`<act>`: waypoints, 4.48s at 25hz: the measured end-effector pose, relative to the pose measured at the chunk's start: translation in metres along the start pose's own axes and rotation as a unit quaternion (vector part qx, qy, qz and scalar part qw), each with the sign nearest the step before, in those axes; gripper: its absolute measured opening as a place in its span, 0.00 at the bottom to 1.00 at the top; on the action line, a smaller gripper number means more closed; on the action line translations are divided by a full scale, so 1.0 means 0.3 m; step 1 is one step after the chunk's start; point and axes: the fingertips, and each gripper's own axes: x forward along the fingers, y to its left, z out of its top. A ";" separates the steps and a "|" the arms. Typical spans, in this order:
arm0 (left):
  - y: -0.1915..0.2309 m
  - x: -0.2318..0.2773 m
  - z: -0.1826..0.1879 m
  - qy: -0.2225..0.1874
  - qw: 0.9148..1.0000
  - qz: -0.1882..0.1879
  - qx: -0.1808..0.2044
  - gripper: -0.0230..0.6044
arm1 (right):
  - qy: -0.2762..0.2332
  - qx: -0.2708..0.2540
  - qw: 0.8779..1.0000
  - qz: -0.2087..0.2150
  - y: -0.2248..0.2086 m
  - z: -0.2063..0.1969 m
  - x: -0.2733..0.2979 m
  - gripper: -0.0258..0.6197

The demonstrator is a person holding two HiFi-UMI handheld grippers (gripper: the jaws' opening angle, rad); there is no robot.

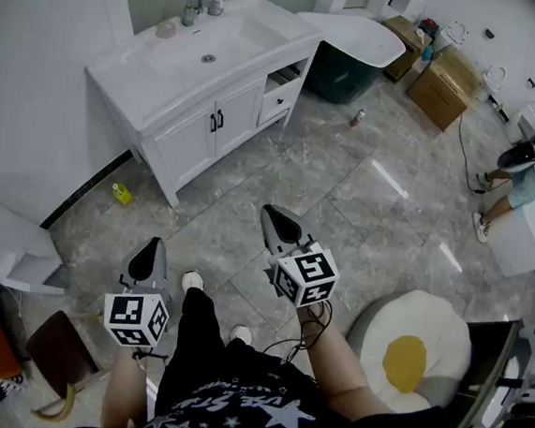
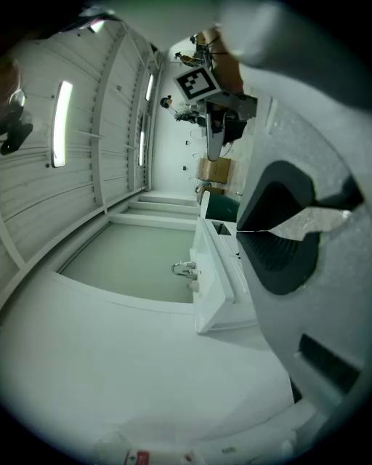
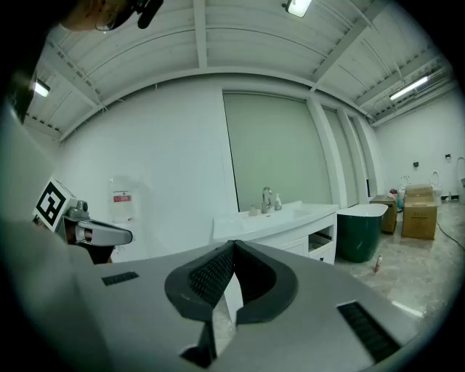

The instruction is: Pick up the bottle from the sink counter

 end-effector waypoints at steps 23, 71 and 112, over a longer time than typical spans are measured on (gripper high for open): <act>0.206 0.133 0.087 -0.018 1.000 0.003 -0.012 0.07 | -0.019 0.010 1.000 -0.007 -0.020 0.106 0.253 0.16; 1.381 1.417 0.564 0.015 0.975 0.217 -0.055 0.07 | 0.045 -0.021 0.984 0.171 -0.449 0.490 2.509 0.52; 1.584 1.653 0.457 0.060 0.951 0.278 -0.120 0.07 | 0.080 -0.138 0.974 0.164 -0.431 0.348 3.217 0.26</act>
